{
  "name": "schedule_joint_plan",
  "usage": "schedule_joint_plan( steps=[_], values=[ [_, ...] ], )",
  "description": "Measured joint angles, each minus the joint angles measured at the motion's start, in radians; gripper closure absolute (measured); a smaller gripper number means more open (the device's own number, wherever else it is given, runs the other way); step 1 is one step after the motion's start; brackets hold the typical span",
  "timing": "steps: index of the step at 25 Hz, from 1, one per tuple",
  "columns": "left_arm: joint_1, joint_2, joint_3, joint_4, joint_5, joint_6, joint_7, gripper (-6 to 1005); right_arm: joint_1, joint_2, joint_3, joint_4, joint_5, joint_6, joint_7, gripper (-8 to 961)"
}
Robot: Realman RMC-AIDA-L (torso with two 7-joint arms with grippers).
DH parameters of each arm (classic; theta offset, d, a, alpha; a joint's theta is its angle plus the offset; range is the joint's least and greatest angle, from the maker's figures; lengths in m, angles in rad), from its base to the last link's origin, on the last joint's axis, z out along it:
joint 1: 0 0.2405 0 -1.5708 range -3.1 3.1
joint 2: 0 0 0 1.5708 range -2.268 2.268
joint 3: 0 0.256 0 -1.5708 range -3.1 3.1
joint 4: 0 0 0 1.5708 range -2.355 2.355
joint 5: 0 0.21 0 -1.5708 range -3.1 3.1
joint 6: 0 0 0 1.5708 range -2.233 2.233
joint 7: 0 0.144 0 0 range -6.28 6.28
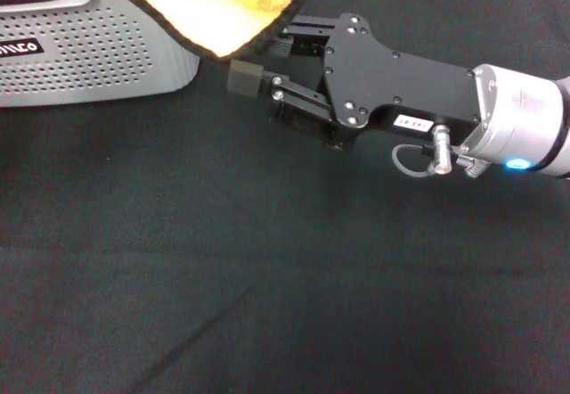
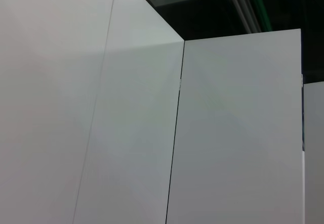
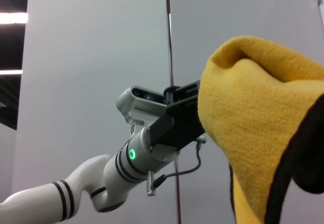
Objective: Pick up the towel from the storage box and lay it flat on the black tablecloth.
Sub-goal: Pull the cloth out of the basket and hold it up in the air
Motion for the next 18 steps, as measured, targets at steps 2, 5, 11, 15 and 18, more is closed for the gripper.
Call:
schedule_joint_plan(
  steps=[2,5,11,15,18],
  values=[
    [0.0,0.0,0.001,-0.006,0.001,0.001,0.002,934,-0.005,0.0,0.002,-0.001,0.005,-0.001,-0.005,587],
    [0.0,0.0,0.003,-0.017,0.002,0.003,0.011,933,-0.011,0.0,0.002,-0.001,0.023,-0.003,-0.016,628],
    [-0.004,0.002,0.005,-0.062,0.002,0.003,0.028,931,-0.016,0.0,0.006,-0.002,0.028,-0.009,-0.029,788],
    [-0.004,0.002,0.005,-0.065,0.002,0.003,0.036,930,-0.012,0.0,0.004,-0.001,0.029,-0.002,-0.03,796],
    [-0.004,0.001,0.005,-0.065,-0.001,0.004,0.037,929,-0.007,0.0,0.0,-0.002,0.029,0.008,-0.031,802]
  ],
)
